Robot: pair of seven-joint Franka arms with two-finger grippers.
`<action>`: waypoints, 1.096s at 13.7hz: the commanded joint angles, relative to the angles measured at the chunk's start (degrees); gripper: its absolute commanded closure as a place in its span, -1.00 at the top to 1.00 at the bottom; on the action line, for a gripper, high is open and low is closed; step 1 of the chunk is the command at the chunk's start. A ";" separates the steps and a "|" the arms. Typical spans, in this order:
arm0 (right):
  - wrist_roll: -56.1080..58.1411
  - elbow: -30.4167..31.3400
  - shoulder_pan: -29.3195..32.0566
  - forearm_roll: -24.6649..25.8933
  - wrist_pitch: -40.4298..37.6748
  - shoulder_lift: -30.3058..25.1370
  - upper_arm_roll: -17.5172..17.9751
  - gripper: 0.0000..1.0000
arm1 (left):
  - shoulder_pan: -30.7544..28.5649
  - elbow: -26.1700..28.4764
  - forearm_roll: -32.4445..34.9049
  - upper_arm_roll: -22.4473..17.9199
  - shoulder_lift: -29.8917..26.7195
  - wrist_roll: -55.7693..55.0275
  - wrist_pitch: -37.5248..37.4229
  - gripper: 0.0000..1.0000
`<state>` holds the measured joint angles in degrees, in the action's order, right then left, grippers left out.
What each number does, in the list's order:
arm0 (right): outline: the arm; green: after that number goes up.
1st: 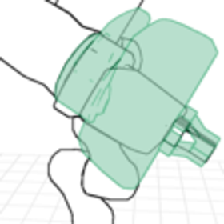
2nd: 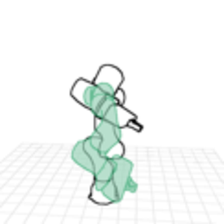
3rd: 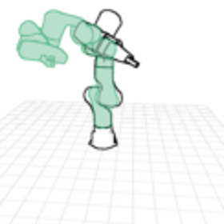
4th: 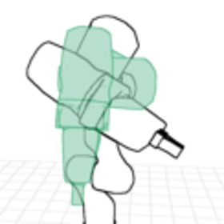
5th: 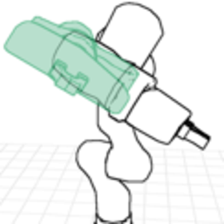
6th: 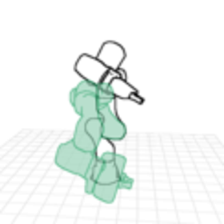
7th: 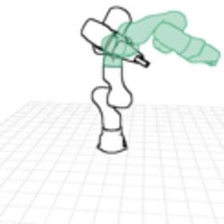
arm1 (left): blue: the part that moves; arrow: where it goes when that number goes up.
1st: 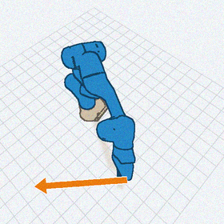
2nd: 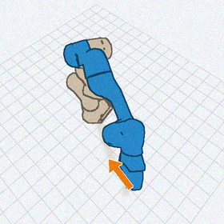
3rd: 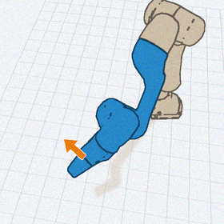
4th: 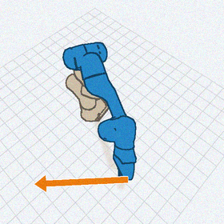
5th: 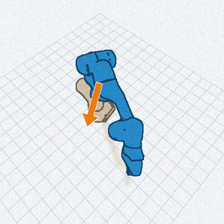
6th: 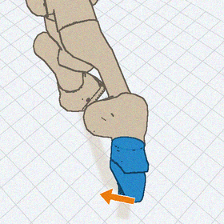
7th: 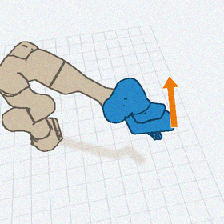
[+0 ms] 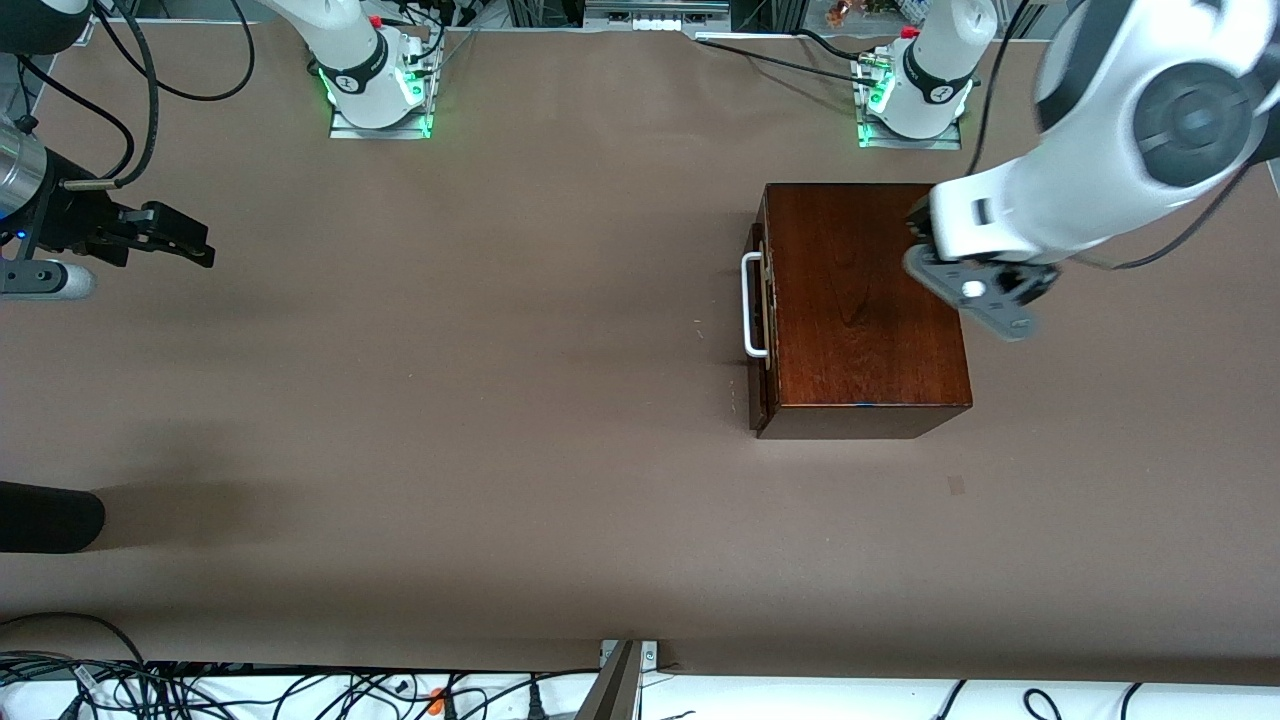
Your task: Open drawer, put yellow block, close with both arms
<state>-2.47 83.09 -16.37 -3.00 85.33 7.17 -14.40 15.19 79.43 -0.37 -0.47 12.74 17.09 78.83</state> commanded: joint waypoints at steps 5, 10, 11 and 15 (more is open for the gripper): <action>-0.08 -0.29 0.02 0.63 0.10 -0.14 0.08 1.00 | -9.99 11.92 -2.17 -1.91 -10.16 -16.01 11.93 1.00; -0.08 -0.29 0.02 0.63 0.01 -0.14 0.08 1.00 | -12.28 14.87 -0.33 1.15 -12.03 -19.98 15.92 1.00; -0.08 -0.29 0.02 0.63 0.10 -0.14 0.08 1.00 | -14.12 14.87 -0.33 3.35 -12.12 -20.43 15.83 1.00; -0.08 -0.29 0.02 0.63 0.01 -0.14 0.08 1.00 | -14.57 15.40 -0.50 3.19 -12.56 -20.17 15.74 1.00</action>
<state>-2.47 83.09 -16.36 -3.00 85.33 7.17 -14.41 1.72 92.86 -1.50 2.11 1.99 -3.01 93.52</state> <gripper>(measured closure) 0.000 0.000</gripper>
